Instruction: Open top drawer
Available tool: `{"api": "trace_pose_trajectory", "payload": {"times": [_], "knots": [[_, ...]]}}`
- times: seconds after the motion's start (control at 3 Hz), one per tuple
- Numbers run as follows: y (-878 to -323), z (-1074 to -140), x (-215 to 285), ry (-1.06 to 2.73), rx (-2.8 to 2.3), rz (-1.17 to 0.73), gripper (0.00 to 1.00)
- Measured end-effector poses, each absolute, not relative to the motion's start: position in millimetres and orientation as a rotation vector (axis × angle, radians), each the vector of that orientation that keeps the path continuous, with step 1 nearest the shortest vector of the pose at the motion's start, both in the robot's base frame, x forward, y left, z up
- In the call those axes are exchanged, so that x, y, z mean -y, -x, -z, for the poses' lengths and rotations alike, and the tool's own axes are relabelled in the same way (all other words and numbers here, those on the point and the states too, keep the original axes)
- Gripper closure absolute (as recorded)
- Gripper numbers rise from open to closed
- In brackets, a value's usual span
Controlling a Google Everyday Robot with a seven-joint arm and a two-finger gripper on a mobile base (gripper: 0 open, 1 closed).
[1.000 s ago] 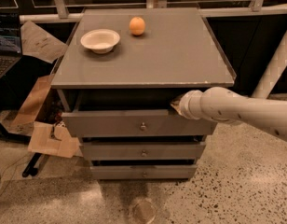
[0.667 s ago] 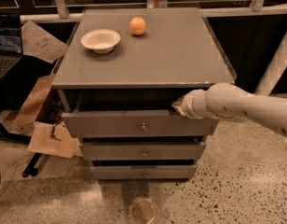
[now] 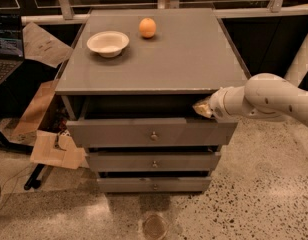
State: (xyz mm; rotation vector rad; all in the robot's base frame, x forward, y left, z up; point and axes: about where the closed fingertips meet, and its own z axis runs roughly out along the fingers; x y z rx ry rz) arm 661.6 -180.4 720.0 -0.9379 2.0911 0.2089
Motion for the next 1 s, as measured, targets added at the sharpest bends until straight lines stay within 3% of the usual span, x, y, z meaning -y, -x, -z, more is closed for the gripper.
{"api": "trace_pose_trajectory", "payload": {"times": [1.0], "knots": [[-664,-700,179,0.927,-2.110,-0.182,1.00]]}}
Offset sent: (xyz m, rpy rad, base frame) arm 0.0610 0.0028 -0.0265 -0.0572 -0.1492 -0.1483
